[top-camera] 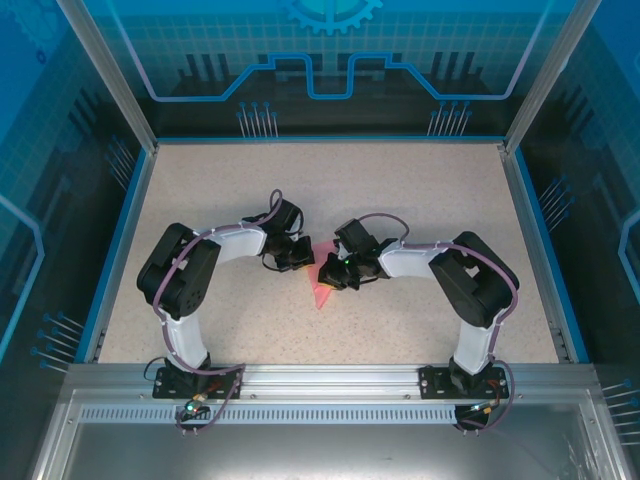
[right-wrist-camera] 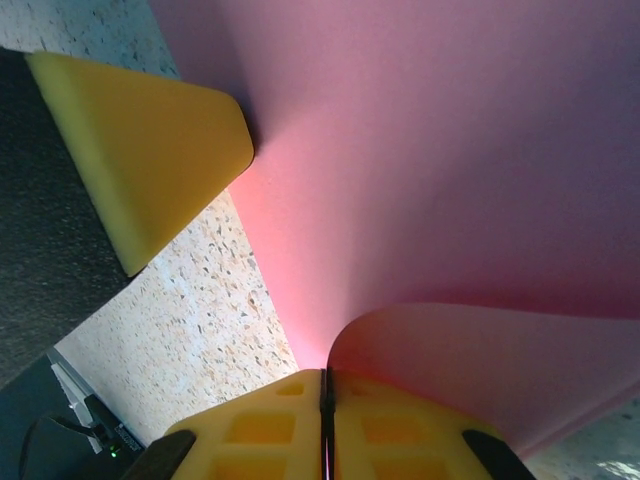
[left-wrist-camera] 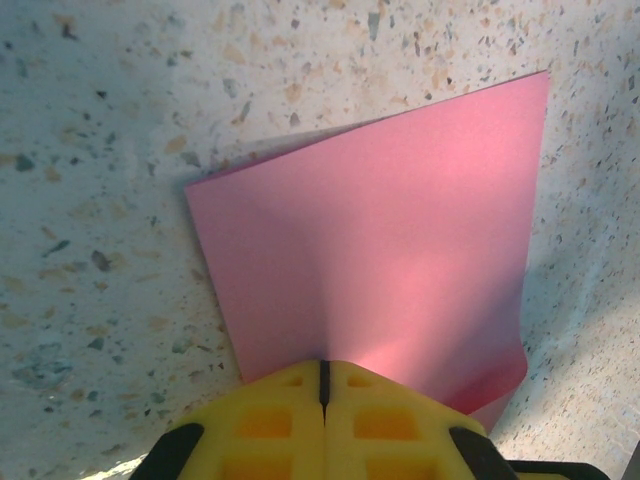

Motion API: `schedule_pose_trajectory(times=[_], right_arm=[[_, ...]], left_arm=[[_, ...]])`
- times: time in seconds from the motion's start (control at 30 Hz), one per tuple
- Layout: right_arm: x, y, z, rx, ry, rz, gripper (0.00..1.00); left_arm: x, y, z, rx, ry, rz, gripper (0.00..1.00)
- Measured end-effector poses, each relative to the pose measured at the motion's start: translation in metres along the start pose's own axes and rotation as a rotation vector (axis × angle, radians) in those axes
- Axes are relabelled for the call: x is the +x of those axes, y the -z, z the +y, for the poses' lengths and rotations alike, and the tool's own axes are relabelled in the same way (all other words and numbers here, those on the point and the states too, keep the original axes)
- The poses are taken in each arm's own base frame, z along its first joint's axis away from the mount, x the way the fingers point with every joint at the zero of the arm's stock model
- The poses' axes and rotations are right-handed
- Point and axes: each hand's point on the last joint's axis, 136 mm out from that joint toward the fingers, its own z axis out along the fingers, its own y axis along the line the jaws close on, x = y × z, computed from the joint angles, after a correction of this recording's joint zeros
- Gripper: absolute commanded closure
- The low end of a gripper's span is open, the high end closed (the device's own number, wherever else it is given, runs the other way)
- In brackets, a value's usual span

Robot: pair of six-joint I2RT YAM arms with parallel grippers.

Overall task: Fold a paper plane with a square sheet of paper (pick it up from the middle)
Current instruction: Third fold the triangle at the center of the table.

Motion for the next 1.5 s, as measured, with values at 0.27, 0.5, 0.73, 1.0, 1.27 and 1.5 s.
schedule_pose_trajectory(times=[0.27, 0.5, 0.73, 1.0, 1.27, 1.5], right_arm=[[0.0, -0.002, -0.003, 0.006, -0.003, 0.004, 0.9], [0.001, -0.005, -0.006, 0.013, -0.006, 0.01, 0.9], [0.002, -0.006, -0.005, 0.009, 0.001, 0.016, 0.88], [0.002, -0.006, -0.003, 0.0, 0.015, 0.019, 0.77], [0.002, -0.006, 0.004, -0.014, 0.034, 0.024, 0.62], [0.002, -0.005, 0.008, -0.026, 0.047, 0.029, 0.58]], left_arm=[[0.0, 0.0, 0.0, 0.0, 0.0, 0.0, 0.97], [0.0, 0.0, 0.0, 0.0, 0.0, 0.0, 0.97], [0.0, 0.0, 0.0, 0.0, 0.0, 0.0, 0.97], [0.0, 0.001, 0.0, -0.004, 0.003, 0.003, 0.96], [-0.02, 0.025, 0.011, 0.002, 0.062, -0.047, 0.95], [-0.033, 0.054, 0.0, 0.05, 0.055, -0.113, 0.94]])
